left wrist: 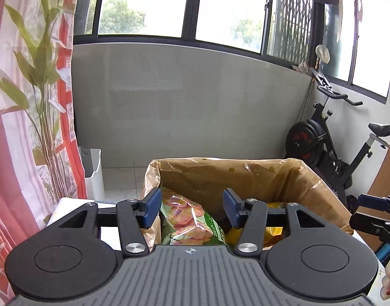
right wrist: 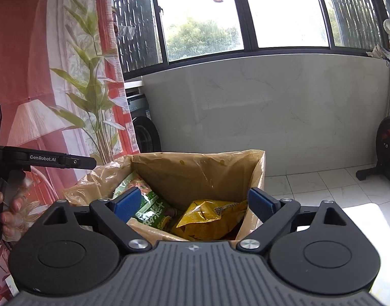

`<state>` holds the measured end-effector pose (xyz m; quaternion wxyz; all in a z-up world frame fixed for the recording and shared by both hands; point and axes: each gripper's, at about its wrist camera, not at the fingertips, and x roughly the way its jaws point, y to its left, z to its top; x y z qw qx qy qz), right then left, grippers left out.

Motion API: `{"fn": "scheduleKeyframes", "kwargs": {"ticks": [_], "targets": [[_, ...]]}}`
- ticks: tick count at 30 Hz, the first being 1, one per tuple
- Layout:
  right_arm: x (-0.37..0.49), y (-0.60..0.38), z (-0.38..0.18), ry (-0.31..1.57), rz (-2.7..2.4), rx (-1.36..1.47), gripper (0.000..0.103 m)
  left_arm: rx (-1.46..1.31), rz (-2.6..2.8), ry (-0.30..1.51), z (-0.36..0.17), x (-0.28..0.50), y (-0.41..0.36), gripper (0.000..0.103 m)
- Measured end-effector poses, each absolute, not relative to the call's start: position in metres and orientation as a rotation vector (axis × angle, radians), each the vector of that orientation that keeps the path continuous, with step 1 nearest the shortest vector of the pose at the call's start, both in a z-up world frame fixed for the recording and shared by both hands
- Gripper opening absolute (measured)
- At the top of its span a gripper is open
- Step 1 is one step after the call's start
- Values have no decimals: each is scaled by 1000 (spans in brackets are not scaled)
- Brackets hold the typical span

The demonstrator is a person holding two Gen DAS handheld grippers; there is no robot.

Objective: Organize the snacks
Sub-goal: 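Move both tools back to the snack pile on the table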

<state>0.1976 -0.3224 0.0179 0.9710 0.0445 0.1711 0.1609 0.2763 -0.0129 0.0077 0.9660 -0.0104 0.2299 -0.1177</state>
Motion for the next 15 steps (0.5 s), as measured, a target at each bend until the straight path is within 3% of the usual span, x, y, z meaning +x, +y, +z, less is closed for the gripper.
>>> {"fn": "scheduleKeyframes", "kwargs": {"ticks": [3, 9, 15], "targets": [[177, -323, 11, 314, 336, 93, 103, -2, -230, 439, 8, 255, -9, 64], [145, -317, -15, 303, 295, 56, 103, 27, -219, 390, -12, 210, -10, 70], [124, -319, -55, 372, 274, 116, 103, 21, -259, 464, -59, 175, -25, 70]]}}
